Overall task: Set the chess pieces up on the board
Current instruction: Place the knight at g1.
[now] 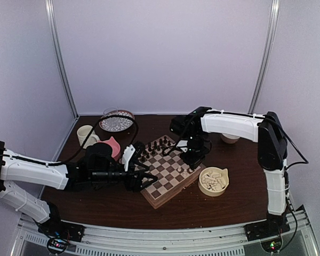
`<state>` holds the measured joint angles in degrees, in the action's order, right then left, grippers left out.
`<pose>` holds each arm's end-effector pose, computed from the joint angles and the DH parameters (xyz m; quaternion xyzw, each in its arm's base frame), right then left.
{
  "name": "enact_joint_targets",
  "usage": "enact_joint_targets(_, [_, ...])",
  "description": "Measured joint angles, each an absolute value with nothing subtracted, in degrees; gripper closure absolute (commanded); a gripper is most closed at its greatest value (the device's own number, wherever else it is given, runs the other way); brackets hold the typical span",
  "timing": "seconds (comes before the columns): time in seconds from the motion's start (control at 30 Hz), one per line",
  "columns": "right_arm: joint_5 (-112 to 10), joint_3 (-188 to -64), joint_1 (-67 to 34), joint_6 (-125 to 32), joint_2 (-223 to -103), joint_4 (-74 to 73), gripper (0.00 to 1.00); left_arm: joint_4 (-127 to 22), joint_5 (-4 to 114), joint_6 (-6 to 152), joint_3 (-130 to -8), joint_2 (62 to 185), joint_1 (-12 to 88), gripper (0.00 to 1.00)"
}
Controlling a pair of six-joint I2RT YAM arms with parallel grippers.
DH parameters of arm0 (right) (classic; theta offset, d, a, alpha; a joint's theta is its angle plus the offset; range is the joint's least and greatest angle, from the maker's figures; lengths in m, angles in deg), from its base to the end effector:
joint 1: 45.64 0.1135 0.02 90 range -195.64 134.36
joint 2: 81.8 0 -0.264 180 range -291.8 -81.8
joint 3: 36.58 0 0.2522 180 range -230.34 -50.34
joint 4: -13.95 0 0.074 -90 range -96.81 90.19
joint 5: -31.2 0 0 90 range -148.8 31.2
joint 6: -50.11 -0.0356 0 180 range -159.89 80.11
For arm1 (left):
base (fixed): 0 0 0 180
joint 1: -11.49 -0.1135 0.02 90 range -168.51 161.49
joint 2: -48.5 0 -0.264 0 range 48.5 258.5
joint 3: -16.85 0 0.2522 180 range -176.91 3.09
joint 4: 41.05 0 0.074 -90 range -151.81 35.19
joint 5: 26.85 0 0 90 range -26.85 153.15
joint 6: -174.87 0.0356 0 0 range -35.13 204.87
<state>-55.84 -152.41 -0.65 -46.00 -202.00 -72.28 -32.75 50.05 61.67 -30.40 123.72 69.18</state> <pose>0.2838 0.2863 0.2129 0.3326 -0.9427 -0.0210 0.0159 0.1416 -0.2390 0.2139 0.3035 0.7562 -0.4421 0.3749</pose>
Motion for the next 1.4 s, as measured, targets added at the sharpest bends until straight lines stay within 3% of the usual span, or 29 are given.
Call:
enact_joint_targets(0.3, [-55.9,-154.0,-0.7,-45.6,-203.6,-72.6,1.0,-32.8,50.0,61.7,-30.5,123.7,69.2,0.28])
enact_joint_targets(0.37, [-55.9,-154.1,-0.8,-45.6,-203.7,-72.7,0.97,-32.8,50.0,61.7,-30.5,123.7,69.2,0.28])
enact_joint_targets(0.5, [-56.0,-154.2,-1.0,-45.5,-203.7,-72.7,0.79,-32.8,50.0,61.7,-30.5,123.7,69.2,0.28])
enact_joint_targets(0.57, [-56.0,-154.4,-1.1,-45.4,-203.7,-72.7,0.77,-32.8,50.0,61.7,-30.5,123.7,69.2,0.28])
enact_joint_targets(1.13, [-55.9,-155.3,-1.1,-45.2,-202.3,-72.4,0.77,-32.9,49.5,61.7,-31.1,124.0,69.2,0.27])
enact_joint_targets(1.4, [-47.0,-147.2,-1.1,-44.2,-187.1,-63.2,0.69,-33.0,48.9,62.1,-31.1,124.9,69.2,0.26])
